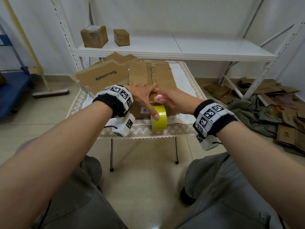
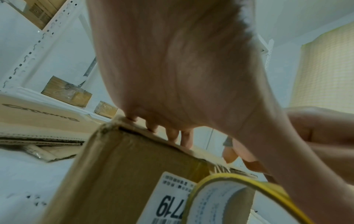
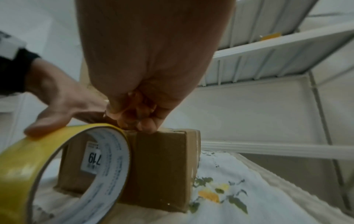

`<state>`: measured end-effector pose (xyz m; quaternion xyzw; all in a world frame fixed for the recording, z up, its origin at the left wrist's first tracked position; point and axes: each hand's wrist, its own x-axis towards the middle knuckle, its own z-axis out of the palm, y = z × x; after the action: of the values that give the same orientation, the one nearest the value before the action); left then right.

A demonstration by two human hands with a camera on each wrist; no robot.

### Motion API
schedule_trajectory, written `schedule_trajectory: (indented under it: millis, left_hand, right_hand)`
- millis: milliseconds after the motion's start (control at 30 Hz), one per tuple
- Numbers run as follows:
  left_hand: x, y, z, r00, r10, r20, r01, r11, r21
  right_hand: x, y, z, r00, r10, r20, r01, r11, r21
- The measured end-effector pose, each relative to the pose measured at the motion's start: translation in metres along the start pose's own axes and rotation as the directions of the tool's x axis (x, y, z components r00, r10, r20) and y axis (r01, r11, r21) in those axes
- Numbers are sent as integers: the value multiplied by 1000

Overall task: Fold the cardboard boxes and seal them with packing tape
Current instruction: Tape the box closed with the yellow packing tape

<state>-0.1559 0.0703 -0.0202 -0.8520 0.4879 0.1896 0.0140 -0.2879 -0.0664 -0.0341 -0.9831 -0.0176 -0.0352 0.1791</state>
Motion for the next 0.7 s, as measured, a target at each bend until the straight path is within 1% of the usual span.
schedule_trajectory:
  millis: [100,167,333,433,533,700]
  left_hand:
    - [6,-5,2,999,-27,17,27,1000,-7]
    - [11,-9,4,999,-29,25,29,1000,-7]
    - [12,-8,4,999,15,34,-15,1000,2]
    - [14,-8,4,999,17,48,-18,1000,16]
    - [15,-8,4,998,21,54,-22,1000,13]
    - [11,-7,3,999,6,39,-5,1000,-3]
  right_hand:
    - [6,-3,2,999,6,53,-2,997,-76]
    - [9,-7,2,998,5,67,4,992,-128]
    - [10,-21,-2,995,-63,80,80,968,-239]
    - [10,-26,-4,992,-58,112,89,952,-294]
    - [10,-29,-5,991,-49,123,86,944,-320]
    - [8,-24,-7,992,-22,122,58,954,-294]
